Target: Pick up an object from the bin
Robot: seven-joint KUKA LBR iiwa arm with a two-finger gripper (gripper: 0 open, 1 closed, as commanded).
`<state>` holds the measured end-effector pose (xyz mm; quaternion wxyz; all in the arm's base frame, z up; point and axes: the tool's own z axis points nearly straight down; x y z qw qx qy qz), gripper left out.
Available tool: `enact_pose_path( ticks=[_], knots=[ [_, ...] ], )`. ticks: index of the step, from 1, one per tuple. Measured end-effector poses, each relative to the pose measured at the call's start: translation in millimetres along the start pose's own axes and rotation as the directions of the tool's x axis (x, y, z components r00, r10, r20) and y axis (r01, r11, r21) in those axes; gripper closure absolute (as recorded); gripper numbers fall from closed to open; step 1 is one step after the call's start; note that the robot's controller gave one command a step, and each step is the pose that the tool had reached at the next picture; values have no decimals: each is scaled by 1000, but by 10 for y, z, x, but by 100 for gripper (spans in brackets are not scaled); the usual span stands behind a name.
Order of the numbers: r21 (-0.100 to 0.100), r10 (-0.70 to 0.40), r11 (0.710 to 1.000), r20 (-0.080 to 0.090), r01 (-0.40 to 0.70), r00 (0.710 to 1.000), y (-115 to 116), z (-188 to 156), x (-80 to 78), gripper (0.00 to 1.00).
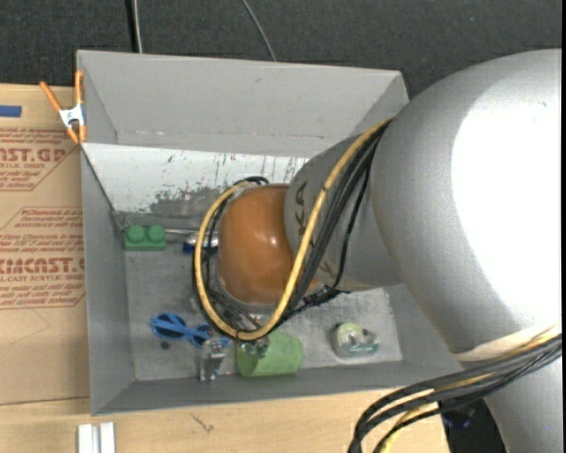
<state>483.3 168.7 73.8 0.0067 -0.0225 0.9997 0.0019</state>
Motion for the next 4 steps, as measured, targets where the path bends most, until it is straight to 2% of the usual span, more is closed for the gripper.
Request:
enact_pose_path(
  ticks=[1,2,3,4],
  knots=[
    [2,1,1000,-9,-1,1000,7,-19,-15,0],
    [-3,1,1000,2,-1,1000,20,-41,-47,100],
    [1,1,1000,-11,-1,1000,30,-315,-57,100],
    [0,0,1000,-5,0,1000,45,-1185,-87,100]
  ],
)
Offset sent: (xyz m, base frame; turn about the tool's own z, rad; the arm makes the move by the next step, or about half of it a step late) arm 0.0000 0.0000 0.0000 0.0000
